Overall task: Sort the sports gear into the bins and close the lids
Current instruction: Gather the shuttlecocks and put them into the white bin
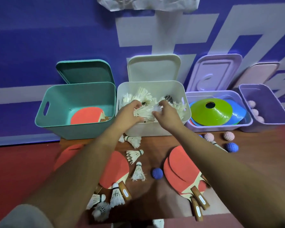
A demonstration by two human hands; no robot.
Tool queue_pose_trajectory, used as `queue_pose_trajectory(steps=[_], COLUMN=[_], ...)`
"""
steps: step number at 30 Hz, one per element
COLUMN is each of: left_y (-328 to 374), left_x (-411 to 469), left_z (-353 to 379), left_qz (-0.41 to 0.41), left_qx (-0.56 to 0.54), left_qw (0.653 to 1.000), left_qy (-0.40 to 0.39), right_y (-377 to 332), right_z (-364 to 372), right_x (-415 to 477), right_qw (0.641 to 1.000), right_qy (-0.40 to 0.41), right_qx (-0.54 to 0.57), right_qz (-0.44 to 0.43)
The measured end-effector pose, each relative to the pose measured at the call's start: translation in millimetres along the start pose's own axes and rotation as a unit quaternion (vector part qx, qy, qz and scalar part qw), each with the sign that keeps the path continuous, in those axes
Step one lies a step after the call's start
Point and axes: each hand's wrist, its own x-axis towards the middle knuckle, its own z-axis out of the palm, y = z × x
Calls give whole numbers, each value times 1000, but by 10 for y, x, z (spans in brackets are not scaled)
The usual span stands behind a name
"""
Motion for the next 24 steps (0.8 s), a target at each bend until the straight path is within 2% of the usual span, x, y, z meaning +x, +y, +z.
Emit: queue_pose_trajectory(steps=[4, 6, 8, 11, 13, 15, 19, 22, 24], left_y=[-191, -250, -253, -290, -383, -505, -850, -970, -988], left_x=[223, 223, 130, -185, -460, -748, -1046, -936, -822], left_z=[175, 204, 181, 135, 173, 281, 612, 799, 887], left_qz=[-13, -6, 25, 79, 79, 50, 1, -39, -76], left_qx=[51, 69, 72, 6, -18, -17, 52, 114, 164], left_qw=[997, 995, 996, 996, 995, 999, 997, 991, 980], left_qy=[-53, -76, -49, 47, 49, 5, -62, -59, -85], right_y=[190, 238, 268, 278, 314, 377, 527, 595, 585], right_z=[124, 129, 108, 118, 206, 346, 720, 997, 1144], right_x=[114, 77, -58, -421, -667, -881, -1245, -1390, -1431], right_qw=[992, 988, 991, 991, 993, 995, 981, 973, 966], right_qy=[-51, -37, 16, 72, 41, -23, -172, -193, -202], right_qx=[-113, -150, -128, -59, -45, -51, -88, -99, -121], right_qz=[10, 11, -27, -99, -98, -84, -16, 72, 106])
